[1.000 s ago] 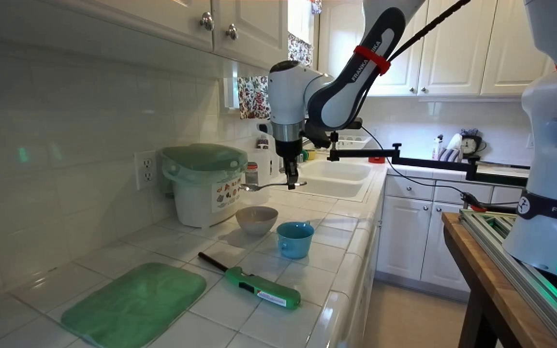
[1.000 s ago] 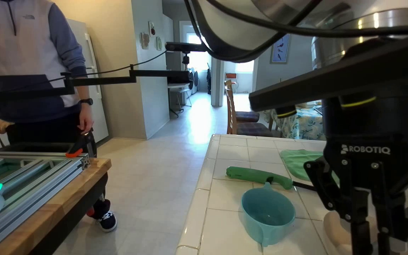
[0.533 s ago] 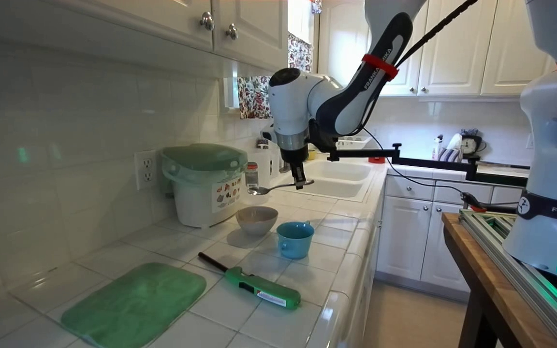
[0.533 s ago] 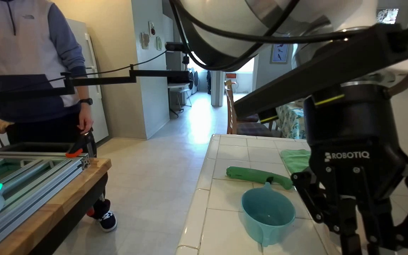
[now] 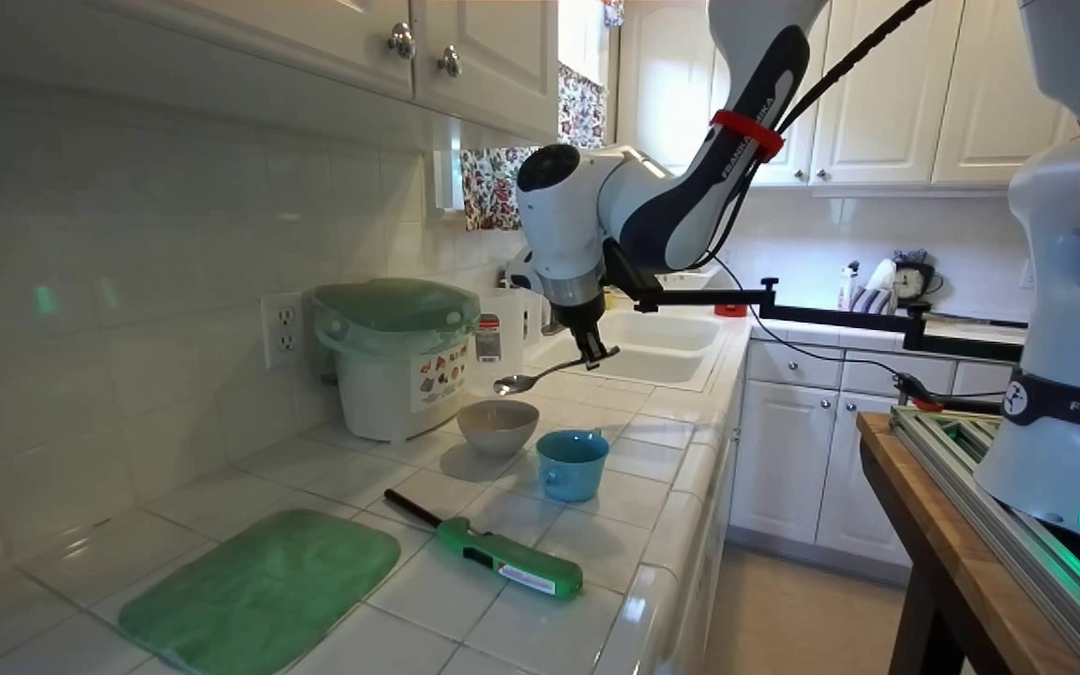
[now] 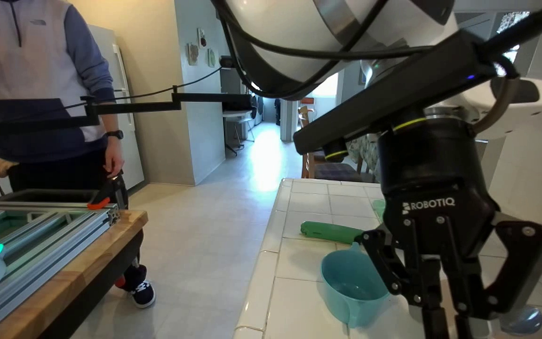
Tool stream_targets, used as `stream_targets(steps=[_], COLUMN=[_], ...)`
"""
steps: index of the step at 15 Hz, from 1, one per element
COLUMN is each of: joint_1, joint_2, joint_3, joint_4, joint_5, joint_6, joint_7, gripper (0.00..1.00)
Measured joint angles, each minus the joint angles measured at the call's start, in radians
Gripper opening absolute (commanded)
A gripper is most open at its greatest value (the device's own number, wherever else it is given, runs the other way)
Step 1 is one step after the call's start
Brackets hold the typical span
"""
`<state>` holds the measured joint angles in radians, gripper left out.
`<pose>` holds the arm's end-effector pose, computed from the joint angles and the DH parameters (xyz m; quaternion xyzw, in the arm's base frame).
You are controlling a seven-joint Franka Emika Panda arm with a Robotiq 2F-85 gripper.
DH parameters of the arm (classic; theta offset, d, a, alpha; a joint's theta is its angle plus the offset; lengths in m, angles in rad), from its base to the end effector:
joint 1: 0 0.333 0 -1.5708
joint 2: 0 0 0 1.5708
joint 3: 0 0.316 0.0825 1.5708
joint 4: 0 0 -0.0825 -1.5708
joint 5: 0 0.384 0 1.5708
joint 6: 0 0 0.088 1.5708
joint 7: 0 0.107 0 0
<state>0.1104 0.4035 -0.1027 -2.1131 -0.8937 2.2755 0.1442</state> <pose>0.5594 -0.0152 0.2105 0.9076 0.2573 -0.0887 0.3195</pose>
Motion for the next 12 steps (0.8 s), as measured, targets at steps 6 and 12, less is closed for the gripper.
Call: stream_targets(steps=[6, 12], joint_1=[0.004, 0.004], joint_2=[0.005, 0.010], joint_3=[0.047, 0.052], joint_4=[0.001, 0.006], joint_5=[-0.057, -0.060], joint_6=[-0.073, -0.078], joint_7=[0.000, 0.000], gripper=[0.19, 0.05])
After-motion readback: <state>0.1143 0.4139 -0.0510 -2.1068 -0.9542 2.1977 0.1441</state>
